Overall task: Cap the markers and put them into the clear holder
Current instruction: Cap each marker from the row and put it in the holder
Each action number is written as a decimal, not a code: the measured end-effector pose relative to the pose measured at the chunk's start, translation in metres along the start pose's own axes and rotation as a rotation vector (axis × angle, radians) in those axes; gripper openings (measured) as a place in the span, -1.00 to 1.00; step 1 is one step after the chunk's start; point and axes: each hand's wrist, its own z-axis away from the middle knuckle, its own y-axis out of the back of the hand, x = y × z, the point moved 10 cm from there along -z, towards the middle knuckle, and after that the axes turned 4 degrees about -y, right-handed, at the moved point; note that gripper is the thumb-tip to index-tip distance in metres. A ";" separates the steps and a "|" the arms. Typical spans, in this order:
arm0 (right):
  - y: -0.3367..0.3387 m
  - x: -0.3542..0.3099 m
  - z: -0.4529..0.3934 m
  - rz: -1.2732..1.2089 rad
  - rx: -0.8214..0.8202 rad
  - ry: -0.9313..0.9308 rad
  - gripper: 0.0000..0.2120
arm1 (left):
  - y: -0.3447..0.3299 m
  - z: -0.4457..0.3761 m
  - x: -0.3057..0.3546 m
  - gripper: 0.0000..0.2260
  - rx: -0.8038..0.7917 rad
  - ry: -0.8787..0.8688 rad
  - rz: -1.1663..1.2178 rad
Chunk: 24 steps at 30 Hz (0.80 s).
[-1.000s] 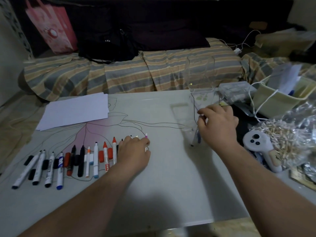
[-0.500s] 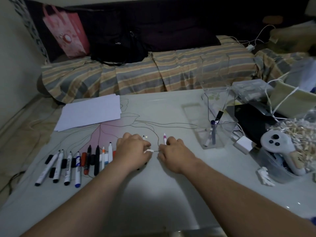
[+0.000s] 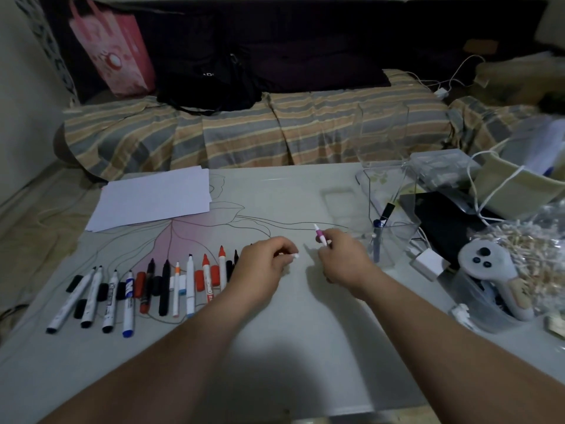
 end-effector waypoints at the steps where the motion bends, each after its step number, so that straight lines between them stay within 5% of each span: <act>1: 0.006 -0.004 0.001 -0.058 0.010 0.021 -0.72 | 0.002 0.002 0.002 -0.87 0.014 0.013 0.109; 10: 0.036 -0.025 0.025 -0.192 0.042 0.153 -0.83 | 0.023 0.004 -0.002 -0.78 0.134 0.049 0.393; 14: 0.040 -0.039 0.038 0.026 0.047 0.229 -0.82 | 0.022 0.007 -0.004 -0.79 0.158 0.150 0.498; 19: 0.041 -0.067 0.054 0.340 0.178 0.377 -0.71 | 0.000 0.017 -0.023 -0.89 0.241 0.461 1.036; 24: 0.044 -0.083 0.060 0.471 0.310 0.449 -0.66 | -0.005 0.021 -0.024 -0.89 0.251 0.523 1.183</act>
